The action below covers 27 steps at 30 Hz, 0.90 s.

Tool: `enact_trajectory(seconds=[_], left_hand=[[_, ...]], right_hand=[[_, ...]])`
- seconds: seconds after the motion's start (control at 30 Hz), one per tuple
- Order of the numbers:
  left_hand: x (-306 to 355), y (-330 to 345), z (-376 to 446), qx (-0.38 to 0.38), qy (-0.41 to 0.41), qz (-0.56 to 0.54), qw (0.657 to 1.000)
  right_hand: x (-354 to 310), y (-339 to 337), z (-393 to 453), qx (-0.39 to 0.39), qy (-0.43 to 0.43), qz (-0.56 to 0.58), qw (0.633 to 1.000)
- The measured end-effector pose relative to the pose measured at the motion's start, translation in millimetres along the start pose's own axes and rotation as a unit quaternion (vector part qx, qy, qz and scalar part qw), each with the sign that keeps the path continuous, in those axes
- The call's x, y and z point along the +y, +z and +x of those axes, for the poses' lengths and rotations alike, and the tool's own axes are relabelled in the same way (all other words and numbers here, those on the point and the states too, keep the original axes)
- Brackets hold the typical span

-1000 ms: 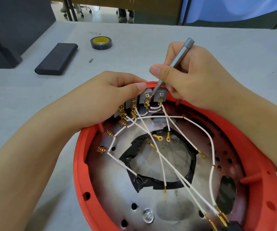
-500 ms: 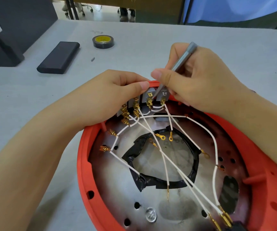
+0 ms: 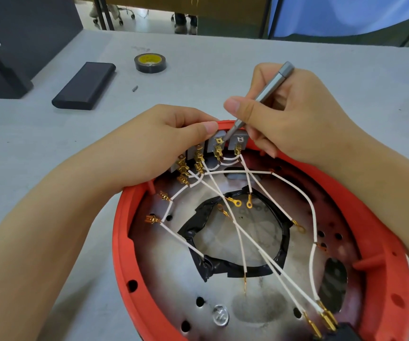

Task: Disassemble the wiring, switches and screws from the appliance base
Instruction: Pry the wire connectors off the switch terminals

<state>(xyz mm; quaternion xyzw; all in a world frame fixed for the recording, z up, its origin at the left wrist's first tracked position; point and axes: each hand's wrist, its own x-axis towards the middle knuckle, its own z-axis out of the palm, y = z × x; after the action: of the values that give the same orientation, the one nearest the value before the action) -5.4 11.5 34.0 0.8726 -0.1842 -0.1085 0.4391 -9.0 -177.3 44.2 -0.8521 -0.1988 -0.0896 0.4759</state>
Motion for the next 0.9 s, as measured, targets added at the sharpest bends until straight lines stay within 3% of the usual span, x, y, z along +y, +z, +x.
enact_trajectory(seconds=[0.2,0.6,0.9], left_hand=[[0.2,2.3,0.2,-0.004,0.0,-0.005,1.0],[-0.5,1.7,1.1,0.006,0.001,0.001,1.0],[-0.4,-0.3,0.2,0.002,0.001,0.003,1.0]], right_hand=[[1.4,0.7,1.0,0.0,0.001,0.007,1.0],[3.4,-2.7,18.8,-0.094,0.082,0.052,0.991],[-0.2,-0.6,4.1,-0.012,0.021,0.028,0.999]])
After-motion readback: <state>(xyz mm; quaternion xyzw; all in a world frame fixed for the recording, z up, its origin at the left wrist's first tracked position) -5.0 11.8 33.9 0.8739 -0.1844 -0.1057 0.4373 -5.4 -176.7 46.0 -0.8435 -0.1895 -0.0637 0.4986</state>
